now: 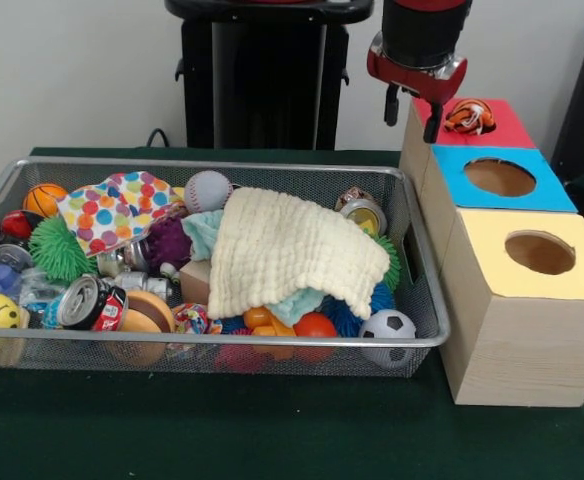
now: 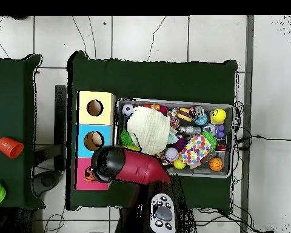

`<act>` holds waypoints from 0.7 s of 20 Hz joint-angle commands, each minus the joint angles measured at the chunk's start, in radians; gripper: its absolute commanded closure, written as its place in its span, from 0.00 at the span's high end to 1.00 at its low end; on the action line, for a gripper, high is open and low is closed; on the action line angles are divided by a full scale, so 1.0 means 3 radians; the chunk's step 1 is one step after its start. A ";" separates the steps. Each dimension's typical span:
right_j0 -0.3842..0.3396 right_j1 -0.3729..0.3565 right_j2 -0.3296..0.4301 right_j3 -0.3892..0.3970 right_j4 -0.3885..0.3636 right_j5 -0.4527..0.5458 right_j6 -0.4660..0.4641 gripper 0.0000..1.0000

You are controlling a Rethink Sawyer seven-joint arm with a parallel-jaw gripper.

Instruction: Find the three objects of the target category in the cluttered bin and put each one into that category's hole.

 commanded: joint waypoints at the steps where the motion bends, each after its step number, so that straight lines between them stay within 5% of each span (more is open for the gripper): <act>1: 0.0203 0.0189 0.0259 -0.0461 0.0156 0.0392 0.0699 1.00; 8: 0.0331 0.0097 0.0190 -0.0492 0.0273 0.0509 0.0804 1.00; 14: 0.0228 0.0121 0.0175 -0.0440 0.0328 0.0436 0.0602 1.00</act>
